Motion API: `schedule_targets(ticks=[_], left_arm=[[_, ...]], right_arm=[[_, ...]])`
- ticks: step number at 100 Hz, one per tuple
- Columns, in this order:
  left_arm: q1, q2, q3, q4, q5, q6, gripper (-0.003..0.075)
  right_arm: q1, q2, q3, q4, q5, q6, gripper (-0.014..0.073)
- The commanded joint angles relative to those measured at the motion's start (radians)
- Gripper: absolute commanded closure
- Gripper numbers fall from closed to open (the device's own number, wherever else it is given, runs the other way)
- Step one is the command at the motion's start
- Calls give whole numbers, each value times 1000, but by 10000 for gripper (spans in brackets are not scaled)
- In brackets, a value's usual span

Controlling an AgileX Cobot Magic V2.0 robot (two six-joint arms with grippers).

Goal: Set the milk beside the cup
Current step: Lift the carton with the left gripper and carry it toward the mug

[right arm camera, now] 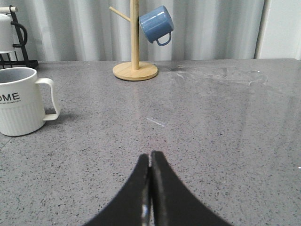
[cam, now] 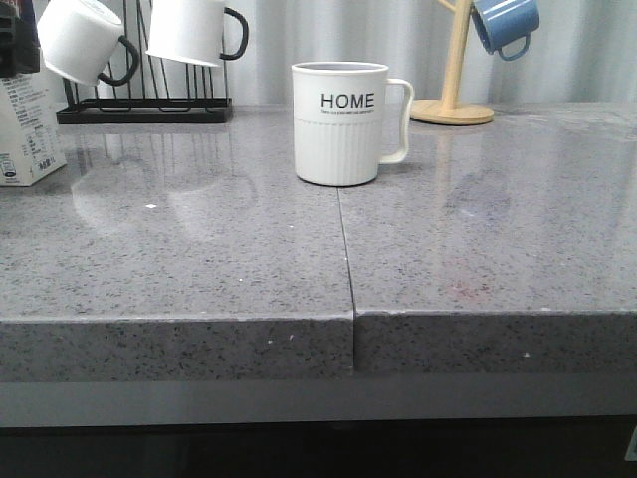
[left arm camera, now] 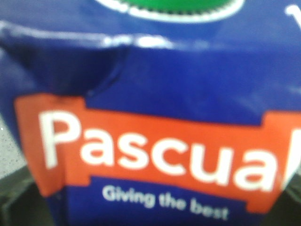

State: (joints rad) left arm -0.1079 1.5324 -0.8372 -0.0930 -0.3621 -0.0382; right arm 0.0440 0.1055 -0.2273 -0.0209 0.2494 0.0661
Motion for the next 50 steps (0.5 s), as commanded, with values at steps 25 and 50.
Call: schedule_targets(ticks=[25, 50], left_arm=[[-1, -32, -37, -6, -113, 0, 533], [-5, -65, -56, -7, -103, 0, 533]], right_arm=[[1, 9, -28, -10, -80, -5, 715], [1, 9, -28, -10, -80, -5, 715]])
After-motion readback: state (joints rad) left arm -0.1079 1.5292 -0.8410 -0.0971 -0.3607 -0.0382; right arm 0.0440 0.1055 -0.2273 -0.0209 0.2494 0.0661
